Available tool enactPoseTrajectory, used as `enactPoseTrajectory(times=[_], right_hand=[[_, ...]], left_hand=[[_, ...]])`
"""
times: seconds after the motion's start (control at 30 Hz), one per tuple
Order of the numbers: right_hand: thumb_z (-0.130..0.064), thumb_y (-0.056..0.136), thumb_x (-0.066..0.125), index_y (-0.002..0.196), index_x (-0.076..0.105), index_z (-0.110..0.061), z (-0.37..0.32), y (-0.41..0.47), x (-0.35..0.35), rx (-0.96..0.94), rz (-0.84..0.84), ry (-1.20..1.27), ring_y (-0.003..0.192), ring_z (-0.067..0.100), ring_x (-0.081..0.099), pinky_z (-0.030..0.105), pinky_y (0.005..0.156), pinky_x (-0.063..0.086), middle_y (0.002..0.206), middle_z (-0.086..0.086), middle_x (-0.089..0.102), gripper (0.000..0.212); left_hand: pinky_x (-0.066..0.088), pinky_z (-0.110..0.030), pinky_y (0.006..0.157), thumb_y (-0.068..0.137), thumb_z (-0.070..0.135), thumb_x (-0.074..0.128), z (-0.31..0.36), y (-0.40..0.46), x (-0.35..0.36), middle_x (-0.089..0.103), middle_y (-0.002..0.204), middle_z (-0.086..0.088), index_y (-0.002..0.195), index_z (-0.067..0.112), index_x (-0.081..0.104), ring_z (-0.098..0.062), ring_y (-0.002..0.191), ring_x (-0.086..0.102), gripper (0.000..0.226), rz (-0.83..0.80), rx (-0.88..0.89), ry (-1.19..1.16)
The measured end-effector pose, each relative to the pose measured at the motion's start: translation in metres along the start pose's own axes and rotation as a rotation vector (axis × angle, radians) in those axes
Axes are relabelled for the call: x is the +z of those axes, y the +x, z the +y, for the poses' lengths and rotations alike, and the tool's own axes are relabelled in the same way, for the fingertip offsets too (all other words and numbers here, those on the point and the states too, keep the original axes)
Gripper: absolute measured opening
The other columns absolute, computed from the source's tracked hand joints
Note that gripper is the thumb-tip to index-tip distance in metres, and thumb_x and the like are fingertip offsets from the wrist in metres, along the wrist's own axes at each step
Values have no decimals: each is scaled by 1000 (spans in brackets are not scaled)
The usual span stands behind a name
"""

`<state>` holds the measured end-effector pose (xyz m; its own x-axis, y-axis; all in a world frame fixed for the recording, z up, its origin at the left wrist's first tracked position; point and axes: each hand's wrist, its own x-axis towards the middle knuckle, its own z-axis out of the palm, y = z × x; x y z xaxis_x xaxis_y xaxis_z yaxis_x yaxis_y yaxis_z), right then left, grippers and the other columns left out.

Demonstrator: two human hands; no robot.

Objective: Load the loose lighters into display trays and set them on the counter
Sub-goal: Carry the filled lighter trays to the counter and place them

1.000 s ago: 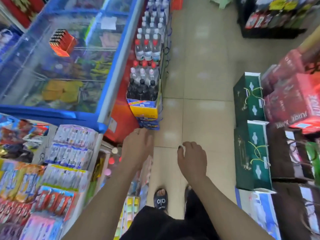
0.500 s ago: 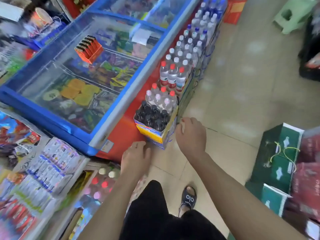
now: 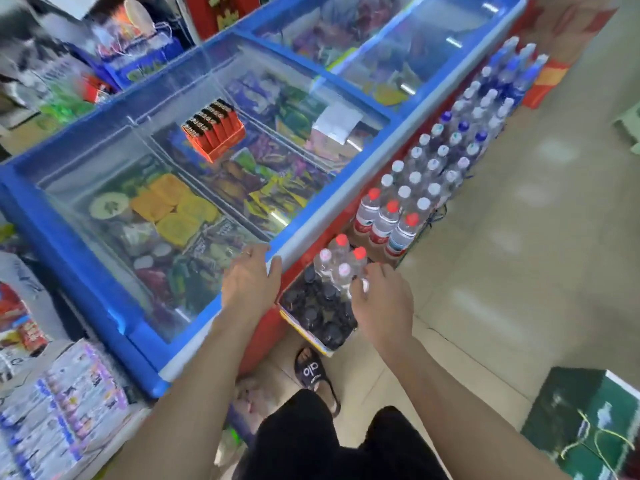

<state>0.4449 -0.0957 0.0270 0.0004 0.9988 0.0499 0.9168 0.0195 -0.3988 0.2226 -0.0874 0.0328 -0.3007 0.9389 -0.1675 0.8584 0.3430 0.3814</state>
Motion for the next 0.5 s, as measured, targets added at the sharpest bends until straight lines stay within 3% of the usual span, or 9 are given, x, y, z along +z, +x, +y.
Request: enactPoseTrajectory(times=[0.23,0.33,0.5], right_hand=[[-25,93,57,96,66,-9,-47,116,20,-110,-50,8,83,38,62,47,72,49,89,14,65,19],[-30,96,56,109,66,-9,-68,165,38,-201,-99,22,86,38,62,45,75,50,96,14,66,26],[-27,96,54,106,64,-7,-104,247,72,-382,-166,51,86,37,62,43,73,48,95,15,65,25]], left_hand=[[49,-47,92,102,36,49,-23,109,-34,58,134,-15,135,14,57,-39,114,60,40,33,-123,-72],[49,-43,85,103,40,48,-31,139,-37,59,132,-14,136,19,56,-38,110,61,39,47,-192,-84],[49,-46,90,102,37,49,-36,162,-34,61,129,-15,137,18,54,-39,109,62,41,89,-321,-103]])
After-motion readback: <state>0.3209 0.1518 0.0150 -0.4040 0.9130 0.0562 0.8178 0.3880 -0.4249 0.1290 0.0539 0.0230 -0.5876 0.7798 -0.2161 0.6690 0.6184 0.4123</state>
